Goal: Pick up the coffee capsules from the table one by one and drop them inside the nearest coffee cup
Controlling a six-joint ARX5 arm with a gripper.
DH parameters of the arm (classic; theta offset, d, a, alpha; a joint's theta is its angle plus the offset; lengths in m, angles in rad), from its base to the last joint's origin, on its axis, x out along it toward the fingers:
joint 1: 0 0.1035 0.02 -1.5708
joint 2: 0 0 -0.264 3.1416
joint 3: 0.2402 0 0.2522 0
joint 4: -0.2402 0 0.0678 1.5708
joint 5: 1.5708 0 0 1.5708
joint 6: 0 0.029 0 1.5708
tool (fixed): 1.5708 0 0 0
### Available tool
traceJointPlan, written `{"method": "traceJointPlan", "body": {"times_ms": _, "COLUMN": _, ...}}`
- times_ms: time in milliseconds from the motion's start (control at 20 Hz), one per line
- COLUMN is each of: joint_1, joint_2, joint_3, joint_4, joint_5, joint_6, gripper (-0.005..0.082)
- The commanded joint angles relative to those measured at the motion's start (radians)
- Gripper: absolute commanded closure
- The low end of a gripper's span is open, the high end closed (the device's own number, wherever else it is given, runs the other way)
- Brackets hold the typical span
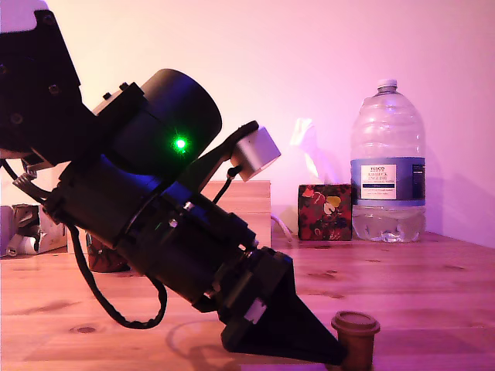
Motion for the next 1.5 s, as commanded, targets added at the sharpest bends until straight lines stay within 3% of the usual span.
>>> {"method": "traceJointPlan", "body": {"times_ms": 0, "joint_1": 0.008, "joint_2": -0.032, "joint_3": -0.005, "joint_4": -0.004, "joint_5": -0.005, "joint_6": -0.013, "gripper": 0.0668}}
{"method": "traceJointPlan", "body": {"times_ms": 450, "joint_1": -0.004, "joint_2": -0.031, "joint_3": -0.003, "joint_4": -0.026, "joint_5": -0.006, "joint_6": -0.020, "gripper": 0.0650}}
{"method": "traceJointPlan", "body": {"times_ms": 550, "joint_1": -0.004, "joint_2": -0.031, "joint_3": -0.011, "joint_4": -0.040, "joint_5": -0.006, "joint_6": -0.020, "gripper": 0.0482}}
{"method": "traceJointPlan", "body": {"times_ms": 650, "joint_1": -0.003, "joint_2": -0.031, "joint_3": -0.024, "joint_4": -0.027, "joint_5": -0.007, "joint_6": -0.023, "gripper": 0.0210}}
{"method": "traceJointPlan", "body": {"times_ms": 700, "joint_1": -0.003, "joint_2": -0.031, "joint_3": -0.028, "joint_4": -0.015, "joint_5": -0.010, "joint_6": -0.024, "gripper": 0.0160}}
{"method": "traceJointPlan", "body": {"times_ms": 1000, "joint_1": -0.003, "joint_2": -0.001, "joint_3": -0.034, "joint_4": 0.098, "joint_5": -0.011, "joint_6": -0.036, "gripper": 0.0155}}
{"method": "traceJointPlan", "body": {"times_ms": 1450, "joint_1": -0.022, "joint_2": 0.020, "joint_3": 0.008, "joint_4": 0.044, "joint_5": -0.024, "joint_6": -0.025, "gripper": 0.0166}}
